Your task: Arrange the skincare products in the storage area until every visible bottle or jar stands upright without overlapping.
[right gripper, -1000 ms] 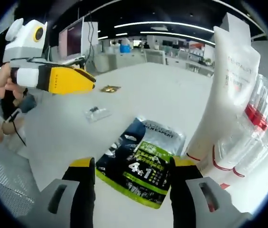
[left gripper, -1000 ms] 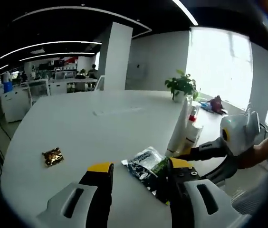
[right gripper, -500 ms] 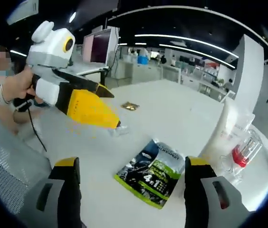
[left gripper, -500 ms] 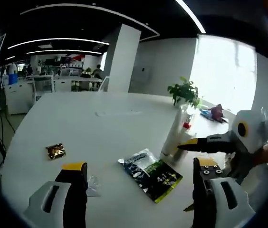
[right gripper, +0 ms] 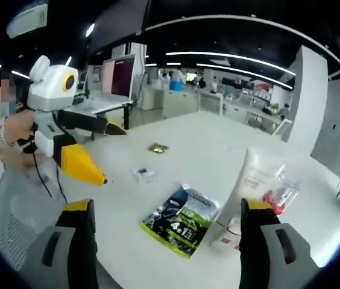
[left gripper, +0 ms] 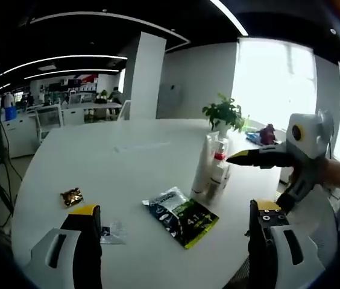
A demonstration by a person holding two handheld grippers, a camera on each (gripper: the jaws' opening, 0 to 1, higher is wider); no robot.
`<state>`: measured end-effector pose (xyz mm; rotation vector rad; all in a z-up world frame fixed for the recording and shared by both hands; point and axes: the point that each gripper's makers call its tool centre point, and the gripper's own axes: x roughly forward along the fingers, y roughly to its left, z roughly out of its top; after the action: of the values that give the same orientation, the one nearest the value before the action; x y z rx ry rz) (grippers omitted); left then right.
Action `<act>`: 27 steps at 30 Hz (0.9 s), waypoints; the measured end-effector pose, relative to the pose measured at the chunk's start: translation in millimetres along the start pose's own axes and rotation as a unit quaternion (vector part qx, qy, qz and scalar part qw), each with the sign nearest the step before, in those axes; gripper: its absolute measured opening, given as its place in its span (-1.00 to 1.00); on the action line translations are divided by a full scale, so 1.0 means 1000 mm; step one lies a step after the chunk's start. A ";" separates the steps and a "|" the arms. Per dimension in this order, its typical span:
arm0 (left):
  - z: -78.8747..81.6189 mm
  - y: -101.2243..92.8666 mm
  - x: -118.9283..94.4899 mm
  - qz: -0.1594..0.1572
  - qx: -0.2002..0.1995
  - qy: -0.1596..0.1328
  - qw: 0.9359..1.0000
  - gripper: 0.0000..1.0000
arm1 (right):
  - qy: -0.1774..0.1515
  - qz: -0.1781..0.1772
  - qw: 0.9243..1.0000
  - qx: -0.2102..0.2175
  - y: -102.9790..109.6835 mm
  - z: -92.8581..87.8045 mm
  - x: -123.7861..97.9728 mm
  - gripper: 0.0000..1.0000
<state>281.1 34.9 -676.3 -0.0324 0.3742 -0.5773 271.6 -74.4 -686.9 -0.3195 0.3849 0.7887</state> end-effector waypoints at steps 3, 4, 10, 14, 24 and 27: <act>0.004 -0.004 -0.005 0.001 0.006 -0.009 1.000 0.98 | -0.005 -0.005 1.000 0.005 -0.006 0.002 -0.007 0.99; 0.004 -0.005 -0.006 -0.001 0.006 -0.009 1.000 0.98 | -0.004 -0.006 1.000 0.007 -0.009 0.001 -0.010 0.99; 0.007 -0.010 -0.011 0.007 0.021 -0.018 1.000 0.98 | -0.008 -0.011 1.000 0.022 -0.015 0.000 -0.021 0.99; 0.007 -0.014 -0.014 0.009 0.017 -0.019 1.000 0.98 | -0.027 -0.012 0.998 0.048 -0.018 0.004 -0.025 0.99; 0.012 -0.012 -0.015 0.016 0.021 -0.030 0.999 0.98 | -0.073 -0.022 0.997 0.033 -0.017 0.020 -0.031 0.99; 0.013 -0.011 -0.017 0.018 0.023 -0.029 0.999 0.98 | -0.067 -0.022 0.997 0.033 -0.016 0.020 -0.031 0.99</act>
<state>266.9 33.8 -657.2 0.0020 0.3043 -0.5490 268.2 -96.1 -653.5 -0.2103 0.2763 0.7488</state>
